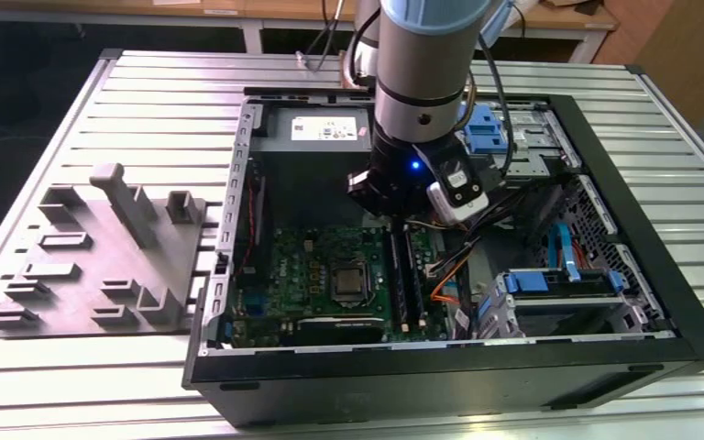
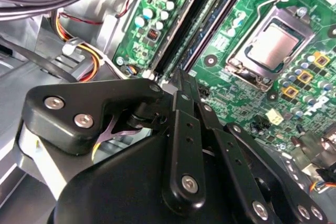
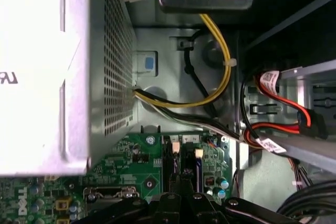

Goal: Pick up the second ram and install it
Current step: 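Press down the second ram until it locks into place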

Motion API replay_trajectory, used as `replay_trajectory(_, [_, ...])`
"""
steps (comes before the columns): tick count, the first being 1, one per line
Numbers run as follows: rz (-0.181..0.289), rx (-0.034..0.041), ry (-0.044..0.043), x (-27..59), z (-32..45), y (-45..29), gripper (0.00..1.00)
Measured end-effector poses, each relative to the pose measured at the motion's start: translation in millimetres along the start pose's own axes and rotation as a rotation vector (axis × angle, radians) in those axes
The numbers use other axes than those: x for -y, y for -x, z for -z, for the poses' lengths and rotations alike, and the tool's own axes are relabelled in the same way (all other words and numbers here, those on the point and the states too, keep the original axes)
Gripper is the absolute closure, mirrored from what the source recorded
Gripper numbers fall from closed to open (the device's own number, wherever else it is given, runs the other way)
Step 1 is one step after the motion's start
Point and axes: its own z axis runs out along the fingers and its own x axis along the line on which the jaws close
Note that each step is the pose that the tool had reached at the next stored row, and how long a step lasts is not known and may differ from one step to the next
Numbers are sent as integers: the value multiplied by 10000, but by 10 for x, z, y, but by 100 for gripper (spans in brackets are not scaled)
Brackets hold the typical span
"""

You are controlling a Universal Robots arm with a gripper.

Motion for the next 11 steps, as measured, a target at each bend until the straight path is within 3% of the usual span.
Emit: replay_trajectory(11, [0, 1, 2, -85, -66, -7, 90])
